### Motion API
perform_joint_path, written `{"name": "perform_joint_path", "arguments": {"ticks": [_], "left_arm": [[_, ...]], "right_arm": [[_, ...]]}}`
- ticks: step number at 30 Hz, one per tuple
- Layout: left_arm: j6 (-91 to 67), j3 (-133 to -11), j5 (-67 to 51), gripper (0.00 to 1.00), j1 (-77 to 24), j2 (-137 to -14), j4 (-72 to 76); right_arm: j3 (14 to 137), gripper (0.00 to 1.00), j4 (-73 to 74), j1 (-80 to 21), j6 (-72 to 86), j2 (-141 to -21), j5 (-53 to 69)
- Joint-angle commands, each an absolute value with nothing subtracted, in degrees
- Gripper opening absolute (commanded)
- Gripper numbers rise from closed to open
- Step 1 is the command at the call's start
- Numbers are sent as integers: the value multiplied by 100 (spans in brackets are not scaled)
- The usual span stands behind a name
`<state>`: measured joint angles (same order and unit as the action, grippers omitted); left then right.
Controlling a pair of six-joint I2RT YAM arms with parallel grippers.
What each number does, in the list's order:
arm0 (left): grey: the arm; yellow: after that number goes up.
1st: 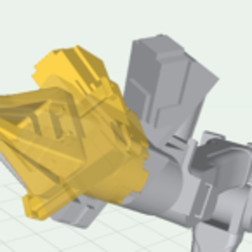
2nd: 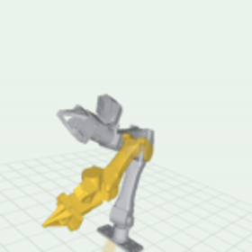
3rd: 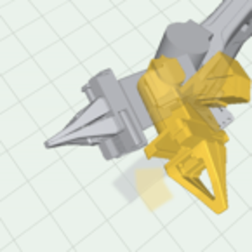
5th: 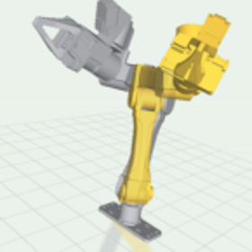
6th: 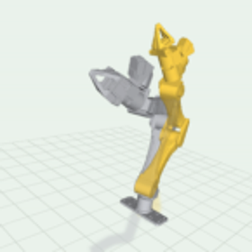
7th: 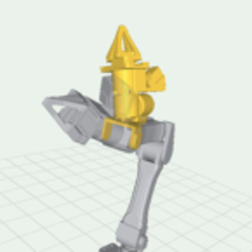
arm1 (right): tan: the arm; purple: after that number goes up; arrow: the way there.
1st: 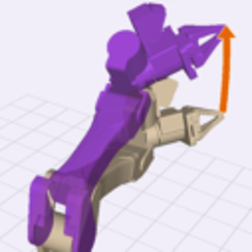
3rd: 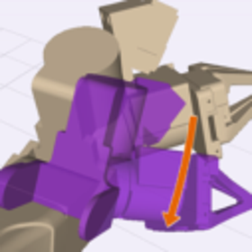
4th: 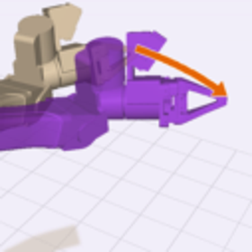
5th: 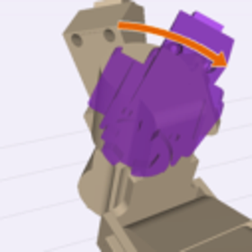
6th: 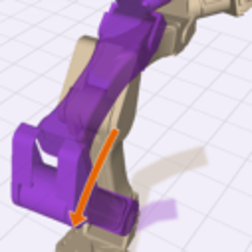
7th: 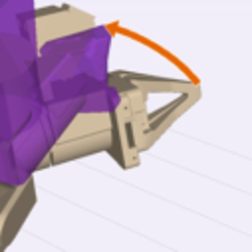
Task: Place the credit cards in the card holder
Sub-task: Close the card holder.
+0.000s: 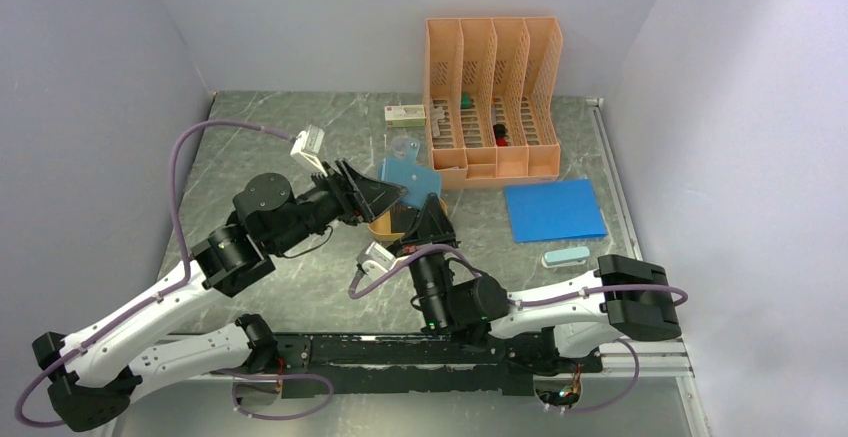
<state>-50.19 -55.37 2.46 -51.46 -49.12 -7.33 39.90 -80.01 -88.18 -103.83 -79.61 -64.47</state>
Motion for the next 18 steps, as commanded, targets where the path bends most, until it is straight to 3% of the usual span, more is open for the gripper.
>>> {"name": "perform_joint_path", "arguments": {"ticks": [1, 14, 18], "left_arm": [[-5132, -5460, 329, 69, -5120, -4921, -758], [-5306, -5492, 401, 51, -5123, -5113, -611], [-5309, -5540, 446, 23, -5118, -5137, -710]], "right_arm": [[4195, 0, -8721, -8873, -10532, -7981, -6441], [4270, 0, -8978, -8965, -10720, -8110, -6485], [4286, 0, -9000, -8969, -10731, -8121, -6503]]}}
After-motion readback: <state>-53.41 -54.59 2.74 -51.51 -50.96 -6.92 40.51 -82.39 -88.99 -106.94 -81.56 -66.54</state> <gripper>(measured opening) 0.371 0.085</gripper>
